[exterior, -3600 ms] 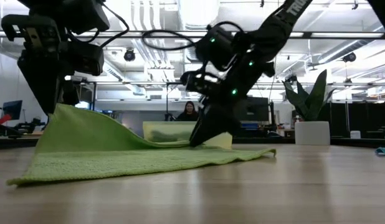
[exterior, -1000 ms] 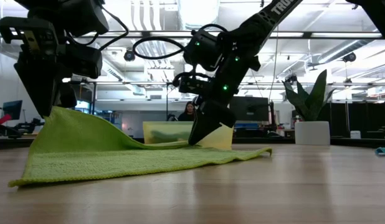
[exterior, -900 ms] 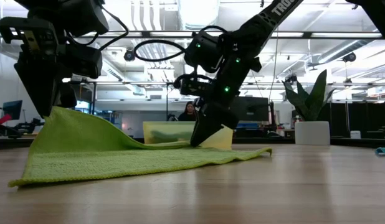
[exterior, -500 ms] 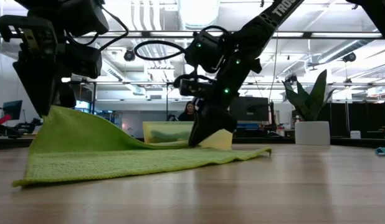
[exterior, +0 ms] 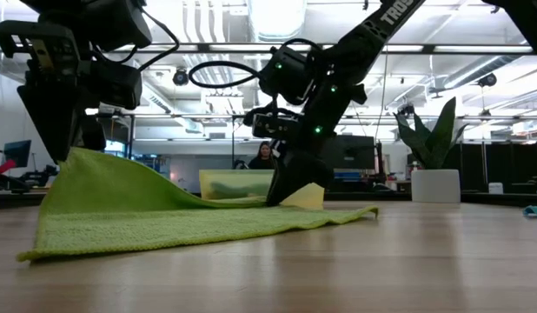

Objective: Fold microfiber towels
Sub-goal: Fold the green microfiber cloth

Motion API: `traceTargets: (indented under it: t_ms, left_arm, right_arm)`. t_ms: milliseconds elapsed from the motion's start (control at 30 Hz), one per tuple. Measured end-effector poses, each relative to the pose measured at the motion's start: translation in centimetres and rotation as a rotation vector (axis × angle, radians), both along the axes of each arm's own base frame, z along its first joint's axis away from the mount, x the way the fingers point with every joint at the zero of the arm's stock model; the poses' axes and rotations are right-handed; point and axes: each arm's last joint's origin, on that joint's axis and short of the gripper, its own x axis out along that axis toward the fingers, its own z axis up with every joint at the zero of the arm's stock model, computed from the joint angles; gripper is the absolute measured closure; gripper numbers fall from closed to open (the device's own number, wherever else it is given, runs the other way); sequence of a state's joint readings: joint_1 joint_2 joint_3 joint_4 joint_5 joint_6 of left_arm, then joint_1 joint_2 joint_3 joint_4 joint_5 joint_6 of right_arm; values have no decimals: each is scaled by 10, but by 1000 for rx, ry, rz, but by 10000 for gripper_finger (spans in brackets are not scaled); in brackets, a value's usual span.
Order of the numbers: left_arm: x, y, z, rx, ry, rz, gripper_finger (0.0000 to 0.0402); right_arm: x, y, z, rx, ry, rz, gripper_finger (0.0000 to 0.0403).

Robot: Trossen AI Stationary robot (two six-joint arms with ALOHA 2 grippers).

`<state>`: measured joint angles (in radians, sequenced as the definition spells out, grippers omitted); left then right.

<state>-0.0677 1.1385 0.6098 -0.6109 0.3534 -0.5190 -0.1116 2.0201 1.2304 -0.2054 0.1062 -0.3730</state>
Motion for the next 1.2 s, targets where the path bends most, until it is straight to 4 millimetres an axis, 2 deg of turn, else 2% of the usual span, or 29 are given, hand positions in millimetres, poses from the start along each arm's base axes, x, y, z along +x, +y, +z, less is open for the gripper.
traceTargets:
  t_ms: [100, 267, 333, 433, 600, 700, 900, 1033, 1200]
  left_arm:
    - [0, 0, 0, 0, 1, 1, 402]
    - [-1, 0, 0, -3, 8, 0, 402]
    - [-2, 0, -1, -4, 20, -2, 402]
    - [-5, 0, -1, -1, 45, -4, 402]
    - [-4, 5, 6, -6, 27, 36, 402]
    - [4, 9, 25, 31, -52, 74, 402]
    - [17, 24, 53, 228, -174, 104, 402]
    - [21, 40, 55, 316, -158, 133, 402]
    - [25, 60, 46, 356, -111, 155, 402]
  right_arm:
    - [1, 0, 1, 19, -11, -33, 389]
    - [4, 0, 7, 9, -16, -70, 394]
    - [3, -1, 18, -7, 3, -102, 394]
    - [-1, -2, 45, -17, -20, -177, 394]
    - [-18, -1, 83, -5, -54, -238, 394]
    - [-32, 0, 95, -5, -24, -253, 394]
    - [-59, 2, 114, -30, 74, -289, 394]
    - [-73, 3, 126, -23, 88, -321, 394]
    - [-85, 2, 129, -17, 118, -343, 394]
